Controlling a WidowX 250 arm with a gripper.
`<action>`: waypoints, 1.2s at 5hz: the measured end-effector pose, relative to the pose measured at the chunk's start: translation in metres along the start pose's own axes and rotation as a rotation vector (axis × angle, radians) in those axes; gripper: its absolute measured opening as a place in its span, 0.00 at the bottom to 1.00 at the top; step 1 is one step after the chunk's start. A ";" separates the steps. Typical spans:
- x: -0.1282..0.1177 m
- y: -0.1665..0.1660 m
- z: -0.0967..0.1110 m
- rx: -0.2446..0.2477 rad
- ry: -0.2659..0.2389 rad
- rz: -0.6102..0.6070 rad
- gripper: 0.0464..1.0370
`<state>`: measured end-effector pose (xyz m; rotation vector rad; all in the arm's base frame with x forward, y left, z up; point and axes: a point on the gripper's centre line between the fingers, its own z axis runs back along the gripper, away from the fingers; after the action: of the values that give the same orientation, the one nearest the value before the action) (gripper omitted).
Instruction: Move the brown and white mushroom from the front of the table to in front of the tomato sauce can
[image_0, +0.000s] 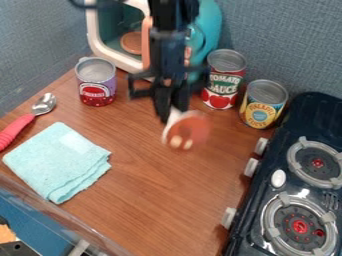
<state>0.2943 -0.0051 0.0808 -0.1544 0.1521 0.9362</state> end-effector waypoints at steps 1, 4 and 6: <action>0.026 -0.019 -0.002 -0.017 0.040 0.128 0.14; 0.075 -0.067 -0.052 0.079 0.006 0.322 0.14; 0.081 -0.075 -0.065 0.119 -0.006 0.347 0.14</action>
<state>0.3977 0.0020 0.0065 -0.0145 0.2331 1.2695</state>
